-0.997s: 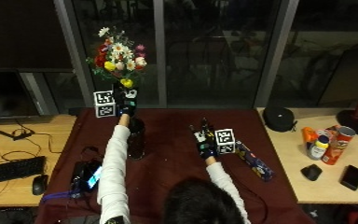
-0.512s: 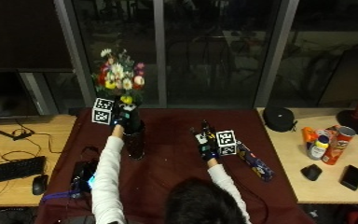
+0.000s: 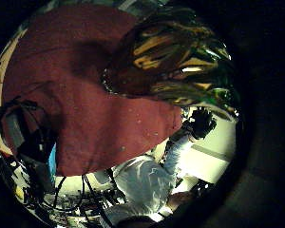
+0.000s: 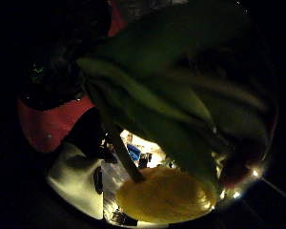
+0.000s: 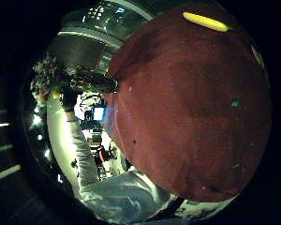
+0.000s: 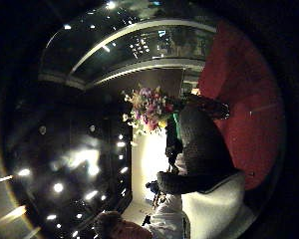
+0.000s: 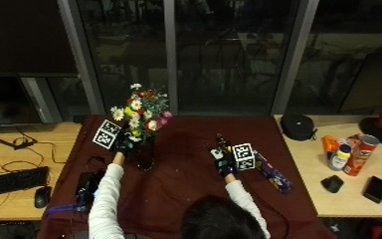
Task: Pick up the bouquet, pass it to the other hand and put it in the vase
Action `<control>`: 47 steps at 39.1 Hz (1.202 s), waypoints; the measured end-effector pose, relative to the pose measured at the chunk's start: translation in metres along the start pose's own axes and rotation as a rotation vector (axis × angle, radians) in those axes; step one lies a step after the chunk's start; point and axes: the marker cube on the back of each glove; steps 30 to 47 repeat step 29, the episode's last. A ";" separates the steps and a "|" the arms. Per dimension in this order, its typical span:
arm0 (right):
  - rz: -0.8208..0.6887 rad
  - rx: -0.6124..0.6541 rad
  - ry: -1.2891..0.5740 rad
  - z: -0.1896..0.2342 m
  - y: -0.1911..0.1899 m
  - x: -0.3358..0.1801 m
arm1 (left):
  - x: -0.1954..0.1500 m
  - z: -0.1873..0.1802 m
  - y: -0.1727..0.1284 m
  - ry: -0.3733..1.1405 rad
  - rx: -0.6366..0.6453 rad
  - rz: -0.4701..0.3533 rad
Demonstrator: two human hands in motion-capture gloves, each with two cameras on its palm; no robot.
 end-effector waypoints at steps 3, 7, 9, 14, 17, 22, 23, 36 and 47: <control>-0.007 -0.013 0.005 0.001 -0.001 0.002 | 0.003 -0.003 -0.002 0.008 0.012 -0.008; -0.015 -0.028 0.005 0.002 0.000 0.004 | 0.010 -0.005 0.008 0.000 0.027 -0.008; -0.014 -0.036 0.003 0.002 0.001 0.004 | 0.009 -0.005 0.011 -0.005 0.026 -0.011; -0.006 -0.047 -0.003 -0.002 0.006 0.007 | -0.001 -0.008 0.010 -0.007 0.026 -0.024; -0.006 -0.044 -0.004 -0.006 0.007 0.010 | -0.004 -0.011 0.010 0.006 0.028 -0.028; 0.006 -0.021 -0.001 -0.013 0.008 0.015 | -0.002 -0.019 0.015 -0.008 0.043 -0.014; 0.025 -0.008 0.006 -0.014 0.008 0.015 | -0.002 -0.020 0.016 -0.020 0.043 -0.012; 0.050 0.007 0.011 -0.013 0.003 0.021 | 0.006 -0.020 0.029 -0.072 0.054 0.021; 0.050 0.007 0.011 -0.013 0.003 0.021 | 0.006 -0.020 0.029 -0.072 0.054 0.021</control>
